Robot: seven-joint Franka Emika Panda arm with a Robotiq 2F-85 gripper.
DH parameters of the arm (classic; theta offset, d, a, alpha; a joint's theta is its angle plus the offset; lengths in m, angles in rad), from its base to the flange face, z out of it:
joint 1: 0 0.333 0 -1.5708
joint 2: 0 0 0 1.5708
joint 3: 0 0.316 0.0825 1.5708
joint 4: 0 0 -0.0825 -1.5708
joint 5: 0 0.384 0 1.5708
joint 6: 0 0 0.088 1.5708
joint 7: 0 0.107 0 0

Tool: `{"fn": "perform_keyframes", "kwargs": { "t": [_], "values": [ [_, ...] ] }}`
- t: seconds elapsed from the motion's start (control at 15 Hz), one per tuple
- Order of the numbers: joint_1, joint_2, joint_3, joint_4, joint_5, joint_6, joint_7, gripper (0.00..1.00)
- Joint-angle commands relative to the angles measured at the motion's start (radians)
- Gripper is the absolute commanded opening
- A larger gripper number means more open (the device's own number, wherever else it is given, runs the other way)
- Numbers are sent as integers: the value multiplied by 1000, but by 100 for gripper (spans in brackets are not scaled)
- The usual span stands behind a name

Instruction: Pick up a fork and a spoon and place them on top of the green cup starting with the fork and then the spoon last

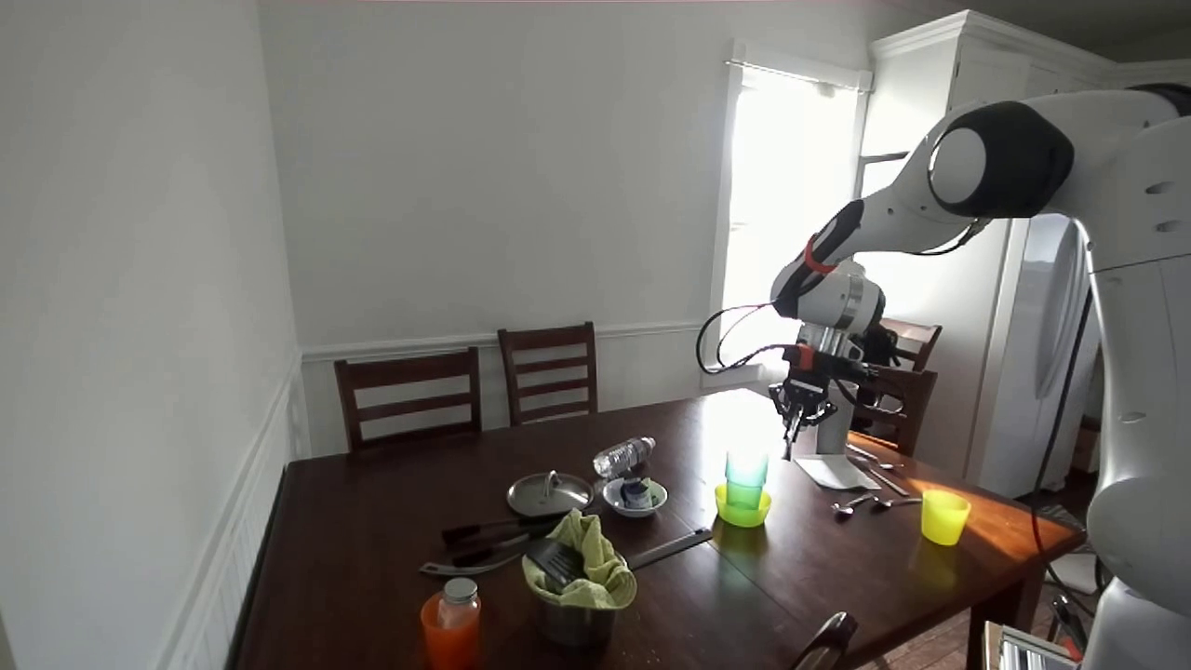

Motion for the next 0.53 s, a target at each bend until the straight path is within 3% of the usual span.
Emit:
{"fn": "perform_keyframes", "kwargs": {
  "t": [0.0,0.47],
  "values": [
    [-10,72,16,79,40,-46,13,3],
    [-9,139,43,151,66,-38,47,3]
  ]
}}
